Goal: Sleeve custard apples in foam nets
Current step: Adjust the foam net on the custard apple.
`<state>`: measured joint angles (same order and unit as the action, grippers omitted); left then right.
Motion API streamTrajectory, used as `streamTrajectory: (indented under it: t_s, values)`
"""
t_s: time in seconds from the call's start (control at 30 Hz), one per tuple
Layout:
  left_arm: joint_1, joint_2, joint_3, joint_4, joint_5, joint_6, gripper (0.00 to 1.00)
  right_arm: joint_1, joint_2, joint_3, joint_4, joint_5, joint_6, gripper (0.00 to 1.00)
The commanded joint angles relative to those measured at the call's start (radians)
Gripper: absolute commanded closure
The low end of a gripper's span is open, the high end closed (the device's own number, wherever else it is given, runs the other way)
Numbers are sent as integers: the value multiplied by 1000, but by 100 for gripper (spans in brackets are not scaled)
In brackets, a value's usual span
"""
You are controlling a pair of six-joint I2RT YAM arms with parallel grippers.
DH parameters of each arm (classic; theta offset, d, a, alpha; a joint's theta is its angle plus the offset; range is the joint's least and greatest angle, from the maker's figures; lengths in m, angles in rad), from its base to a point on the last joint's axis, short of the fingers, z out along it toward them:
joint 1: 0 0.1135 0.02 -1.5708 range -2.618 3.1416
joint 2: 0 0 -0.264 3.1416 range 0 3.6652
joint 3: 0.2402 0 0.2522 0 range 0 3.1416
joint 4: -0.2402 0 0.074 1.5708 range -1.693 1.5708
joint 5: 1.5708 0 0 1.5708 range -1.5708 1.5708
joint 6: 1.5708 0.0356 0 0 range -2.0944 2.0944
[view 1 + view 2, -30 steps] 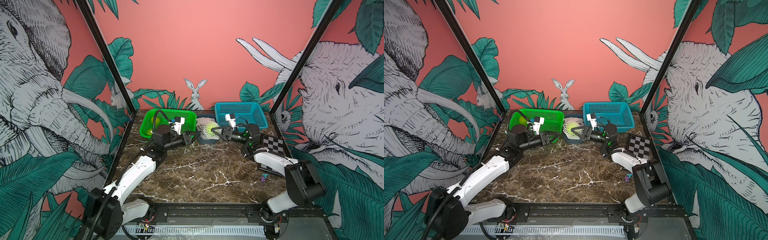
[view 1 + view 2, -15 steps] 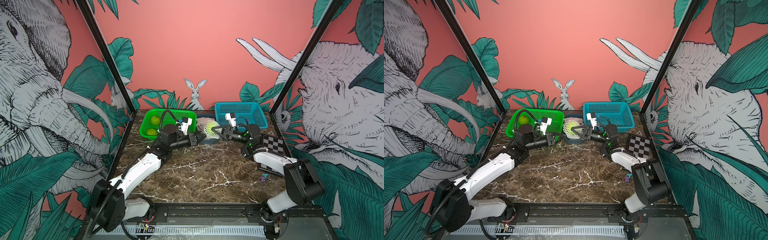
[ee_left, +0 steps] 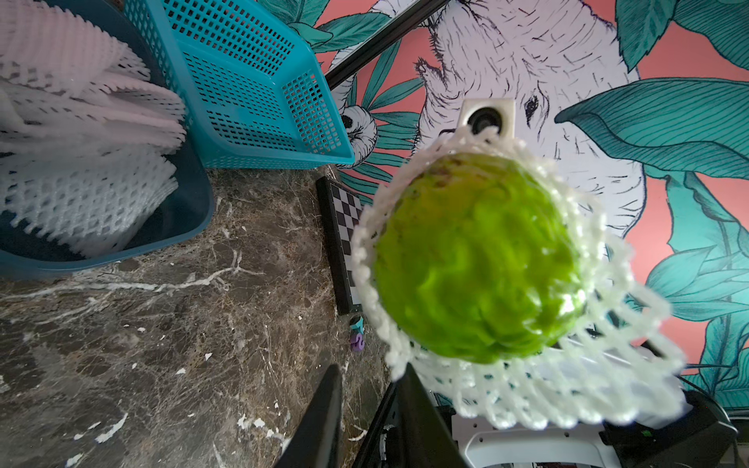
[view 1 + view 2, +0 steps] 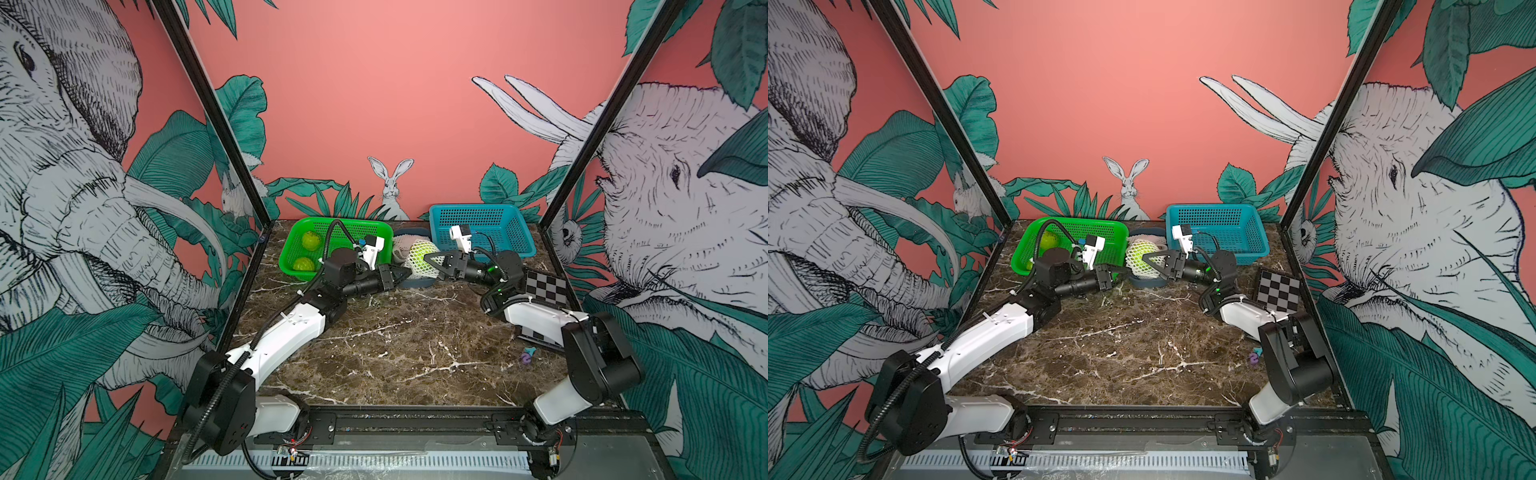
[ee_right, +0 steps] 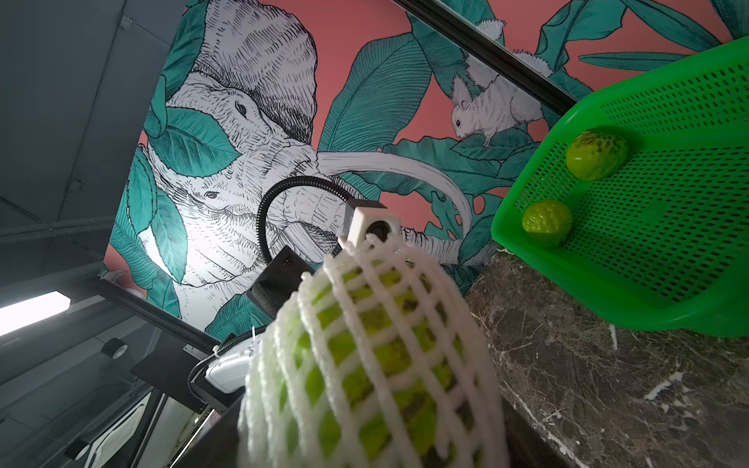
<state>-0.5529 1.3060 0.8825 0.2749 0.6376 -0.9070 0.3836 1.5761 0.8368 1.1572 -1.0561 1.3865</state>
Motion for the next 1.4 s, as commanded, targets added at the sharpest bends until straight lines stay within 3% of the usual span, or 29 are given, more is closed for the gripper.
streamTrajectory:
  t_s: [0.0,0.63,0.87,0.9,1.0,1.37]
  values:
    - [-1,-11,35,34,-6,-4,73,3,13,13,105,-3,56,23]
    - [-1,-32,30,38,-58,-3,60,4,48,8,174,-3,97,24]
    - [-1,9,34,76,-8,-28,74,9,58,10,222,-4,129,24]
    - [-1,13,32,86,-5,-34,84,9,59,9,228,-4,130,24]
    - [-2,12,24,106,-4,-41,100,9,65,11,233,-3,132,24]
    - [14,-36,-55,230,-29,-83,100,7,81,-5,237,14,124,26]
